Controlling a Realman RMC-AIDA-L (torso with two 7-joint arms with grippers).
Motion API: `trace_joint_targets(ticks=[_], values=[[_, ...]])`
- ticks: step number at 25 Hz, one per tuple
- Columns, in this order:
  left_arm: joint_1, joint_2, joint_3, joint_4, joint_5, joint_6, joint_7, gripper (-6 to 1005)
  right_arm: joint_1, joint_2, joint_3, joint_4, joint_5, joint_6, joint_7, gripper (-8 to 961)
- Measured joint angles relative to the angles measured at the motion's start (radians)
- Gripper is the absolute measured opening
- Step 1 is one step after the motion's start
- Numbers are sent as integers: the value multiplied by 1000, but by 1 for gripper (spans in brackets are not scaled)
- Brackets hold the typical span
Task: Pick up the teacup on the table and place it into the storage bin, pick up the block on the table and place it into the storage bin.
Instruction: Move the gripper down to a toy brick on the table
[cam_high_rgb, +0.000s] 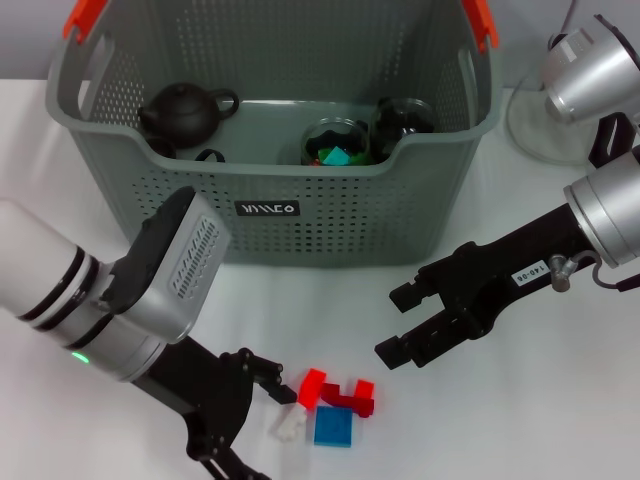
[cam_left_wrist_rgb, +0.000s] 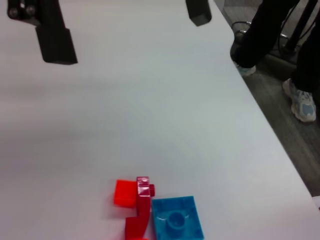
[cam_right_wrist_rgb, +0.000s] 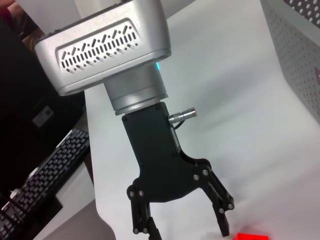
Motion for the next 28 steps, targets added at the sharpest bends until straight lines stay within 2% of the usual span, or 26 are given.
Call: trace_joint_targets(ticks=[17,28], values=[[-76,-3,0,-84,-3,-33,-1,964,0,-2,0,0,-3,-1,-3,939],[-105,1,-7,-60,-15,-22,-10,964,0,-7,0,0,-3,0,-7,938]])
